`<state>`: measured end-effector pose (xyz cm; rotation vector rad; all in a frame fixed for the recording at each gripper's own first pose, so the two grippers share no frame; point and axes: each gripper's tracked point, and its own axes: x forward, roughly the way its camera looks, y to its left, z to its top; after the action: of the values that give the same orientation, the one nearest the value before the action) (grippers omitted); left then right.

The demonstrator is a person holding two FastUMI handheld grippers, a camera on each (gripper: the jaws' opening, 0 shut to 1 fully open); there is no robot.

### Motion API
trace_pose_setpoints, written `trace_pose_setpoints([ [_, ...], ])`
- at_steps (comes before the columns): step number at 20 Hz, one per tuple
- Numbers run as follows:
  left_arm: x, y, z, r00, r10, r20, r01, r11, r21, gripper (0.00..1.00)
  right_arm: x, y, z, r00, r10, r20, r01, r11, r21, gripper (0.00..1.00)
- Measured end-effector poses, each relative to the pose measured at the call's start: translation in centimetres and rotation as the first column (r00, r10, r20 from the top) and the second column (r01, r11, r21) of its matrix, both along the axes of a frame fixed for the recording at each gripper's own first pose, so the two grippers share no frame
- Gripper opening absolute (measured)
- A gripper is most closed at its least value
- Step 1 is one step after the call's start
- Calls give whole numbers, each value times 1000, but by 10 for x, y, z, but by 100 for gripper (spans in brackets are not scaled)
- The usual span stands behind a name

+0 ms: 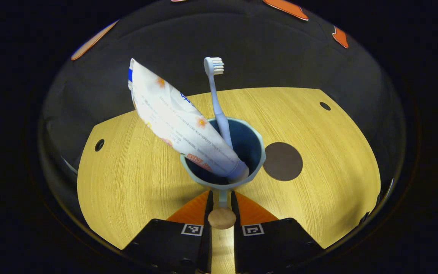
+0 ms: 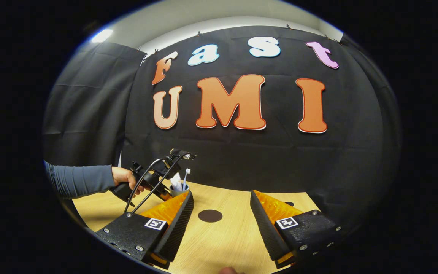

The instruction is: Put the toothbrush and toothpaste on the desktop into the cup, then pick up the cup and place it on the coaster on the desktop.

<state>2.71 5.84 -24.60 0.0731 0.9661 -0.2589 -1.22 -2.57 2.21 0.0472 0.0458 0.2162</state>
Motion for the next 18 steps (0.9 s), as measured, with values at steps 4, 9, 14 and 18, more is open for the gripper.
trace_pose_setpoints([
  [4,0,-2,0,999,-43,4,43,999,-10,23,-9,-8,2,1000,-15,10,15,1000,-22,89],
  [9,-3,-3,-2,997,-81,-3,81,996,-27,23,-17,-21,-3,999,-34,0,34,999,-25,89],
  [14,-5,1,0,994,-106,-17,106,994,-33,23,-23,-33,-9,999,-52,-13,52,997,-49,89],
  [18,-8,4,3,993,-114,-24,113,993,-39,23,-22,-36,-13,998,-54,-21,53,998,-34,90],
])
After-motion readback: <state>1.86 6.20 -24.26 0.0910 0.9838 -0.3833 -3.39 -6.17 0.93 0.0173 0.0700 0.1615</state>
